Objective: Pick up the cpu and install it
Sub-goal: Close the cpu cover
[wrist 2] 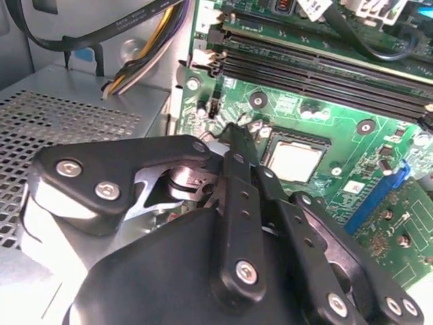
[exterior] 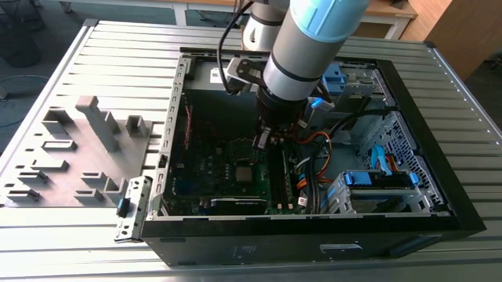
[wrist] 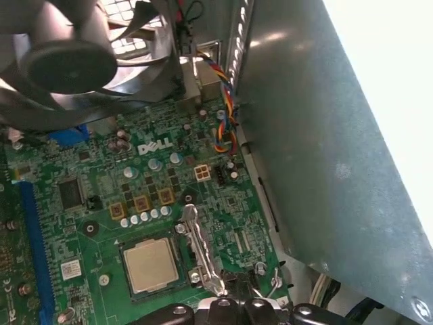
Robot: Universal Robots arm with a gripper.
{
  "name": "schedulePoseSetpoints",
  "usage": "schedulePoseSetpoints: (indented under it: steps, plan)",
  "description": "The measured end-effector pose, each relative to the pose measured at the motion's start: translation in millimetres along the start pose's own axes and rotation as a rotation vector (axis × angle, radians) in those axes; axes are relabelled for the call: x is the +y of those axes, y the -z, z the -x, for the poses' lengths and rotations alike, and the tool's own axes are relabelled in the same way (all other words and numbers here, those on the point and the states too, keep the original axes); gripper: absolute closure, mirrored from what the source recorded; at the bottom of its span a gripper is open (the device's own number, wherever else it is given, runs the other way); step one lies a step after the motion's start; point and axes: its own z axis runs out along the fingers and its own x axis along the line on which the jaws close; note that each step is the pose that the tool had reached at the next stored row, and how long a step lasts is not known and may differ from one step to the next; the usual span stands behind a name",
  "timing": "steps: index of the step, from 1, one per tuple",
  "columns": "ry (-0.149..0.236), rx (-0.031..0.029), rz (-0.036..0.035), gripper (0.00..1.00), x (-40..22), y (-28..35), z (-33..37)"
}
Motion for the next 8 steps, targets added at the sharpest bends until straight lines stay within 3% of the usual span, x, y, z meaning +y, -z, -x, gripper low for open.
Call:
schedulePoseSetpoints:
  steps: [8]
  plan:
    - [0.024,0.0071,0.0068,0.89,-7.1,0.4,2.0]
